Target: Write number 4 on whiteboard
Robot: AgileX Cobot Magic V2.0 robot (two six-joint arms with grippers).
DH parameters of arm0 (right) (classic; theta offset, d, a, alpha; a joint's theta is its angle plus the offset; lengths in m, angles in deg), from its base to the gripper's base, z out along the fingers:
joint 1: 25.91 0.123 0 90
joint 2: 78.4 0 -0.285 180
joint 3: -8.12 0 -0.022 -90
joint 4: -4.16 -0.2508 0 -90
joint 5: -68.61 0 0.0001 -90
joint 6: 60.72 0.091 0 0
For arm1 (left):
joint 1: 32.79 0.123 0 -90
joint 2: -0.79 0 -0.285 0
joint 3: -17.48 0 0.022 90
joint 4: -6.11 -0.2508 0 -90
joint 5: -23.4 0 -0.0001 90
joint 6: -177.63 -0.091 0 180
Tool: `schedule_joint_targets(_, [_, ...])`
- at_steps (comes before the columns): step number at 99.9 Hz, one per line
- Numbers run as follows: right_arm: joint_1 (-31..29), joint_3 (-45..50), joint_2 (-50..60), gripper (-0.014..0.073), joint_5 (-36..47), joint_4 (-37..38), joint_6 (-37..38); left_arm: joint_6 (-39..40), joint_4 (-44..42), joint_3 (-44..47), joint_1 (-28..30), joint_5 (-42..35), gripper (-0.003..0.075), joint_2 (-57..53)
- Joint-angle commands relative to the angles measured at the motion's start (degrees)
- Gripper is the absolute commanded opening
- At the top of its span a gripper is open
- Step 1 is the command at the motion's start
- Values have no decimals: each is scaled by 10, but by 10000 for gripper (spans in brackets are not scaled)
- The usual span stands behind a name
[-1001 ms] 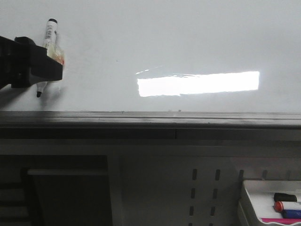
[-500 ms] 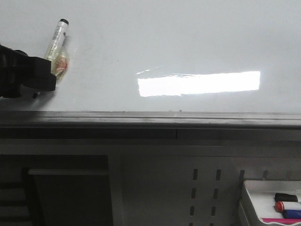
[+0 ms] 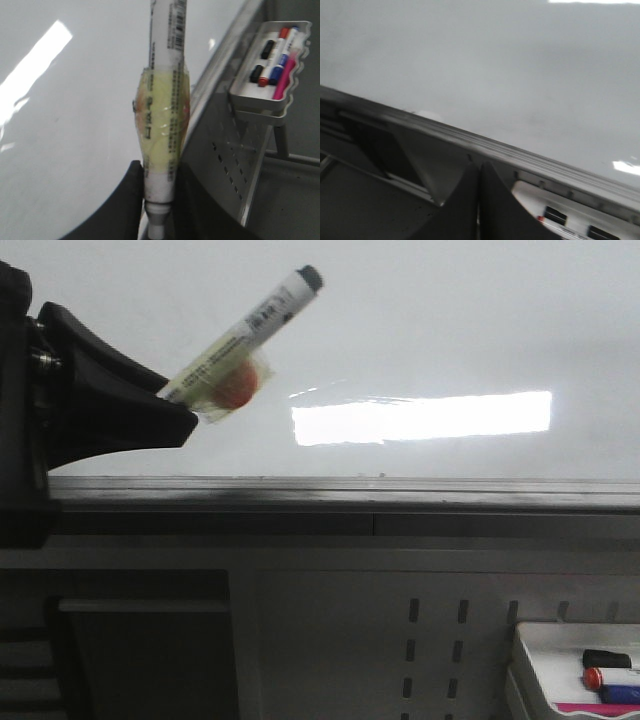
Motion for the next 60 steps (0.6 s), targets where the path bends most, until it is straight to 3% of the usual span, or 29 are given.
schedule_joint_targets(1, [68,-44,-44,-59,51,-4,-10,5,-76,-15,-6,-66,-20,-19])
schedule_joint_targets(8, [120,-60,-71,-5,54,-4,-10,5,-85,-15,-6,-67,-20,-19])
schedule_joint_targets(24, [233,-96,-130,304,89,2,-10,1,-85,-15,-6,-83,-20,-19])
schedule_joint_targets(29, [253,-106,-145,349,97,7,-10,1,-85,-15,-6,-94,-20,-19])
schedule_joint_targets(60, [300,-161,-234,352,124,7,-10,1,-131,-15,-6,-126,-20,-20])
